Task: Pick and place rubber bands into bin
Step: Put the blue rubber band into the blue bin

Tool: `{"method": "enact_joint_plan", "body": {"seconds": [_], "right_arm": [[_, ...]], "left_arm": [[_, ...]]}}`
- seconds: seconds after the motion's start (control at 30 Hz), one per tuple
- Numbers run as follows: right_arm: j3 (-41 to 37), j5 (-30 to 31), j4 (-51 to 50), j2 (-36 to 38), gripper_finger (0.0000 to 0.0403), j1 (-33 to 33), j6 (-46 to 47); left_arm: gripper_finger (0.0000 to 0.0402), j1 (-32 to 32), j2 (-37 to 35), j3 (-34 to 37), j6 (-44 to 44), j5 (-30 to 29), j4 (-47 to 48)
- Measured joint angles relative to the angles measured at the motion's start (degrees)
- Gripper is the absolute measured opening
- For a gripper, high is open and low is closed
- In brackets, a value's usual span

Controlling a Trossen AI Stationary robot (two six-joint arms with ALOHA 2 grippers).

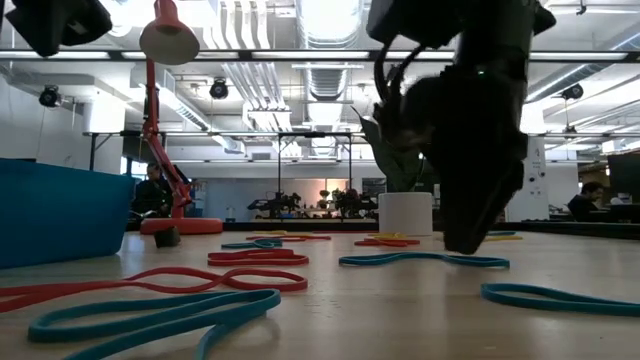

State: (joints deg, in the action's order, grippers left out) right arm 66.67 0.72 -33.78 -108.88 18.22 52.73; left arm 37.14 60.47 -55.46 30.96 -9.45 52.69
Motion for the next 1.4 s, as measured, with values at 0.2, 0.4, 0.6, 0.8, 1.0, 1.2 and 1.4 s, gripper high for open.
{"method": "enact_joint_plan", "body": {"seconds": [0.2, 0.4, 0.6, 0.8, 1.0, 1.2, 1.4], "right_arm": [[-1.3, 6.7, -0.5, -0.1, 0.0203, 1.6, -3.1], [-1.1, 14.8, 0.2, -1.7, 0.0203, 4.9, -12.5], [-1.0, 15.9, 0.3, -3.8, 0.0193, 6.7, -15.0], [-1.4, 12.3, 1.7, -3.9, 0.0121, 6.2, -12.4], [-4.0, 8.0, 7.6, -3.8, 0.0038, 5.6, -7.4], [-4.0, 2.3, 10.9, -3.5, 0.0009, 4.8, -1.1], [-1.1, -0.4, 22.1, -2.6, 0.0008, 4.1, 0.4]], "left_arm": [[0.0215, -0.1, -0.7, 0.0, 0.1, -1.9, 0.0], [0.0215, -1.3, -0.6, 0.4, -0.3, -3.7, 0.3], [0.0215, -1.8, -0.6, 0.5, -0.4, -4.7, 0.4], [0.0215, -1.9, -0.6, 0.6, -0.4, -4.7, 0.4], [0.0215, -1.9, -0.6, 0.6, -0.2, -4.7, 0.3], [0.0215, -1.9, -0.6, 0.6, 0.1, -4.7, 0.3], [0.0215, -1.9, -0.6, 0.6, 0.1, -4.7, 0.2]]}}
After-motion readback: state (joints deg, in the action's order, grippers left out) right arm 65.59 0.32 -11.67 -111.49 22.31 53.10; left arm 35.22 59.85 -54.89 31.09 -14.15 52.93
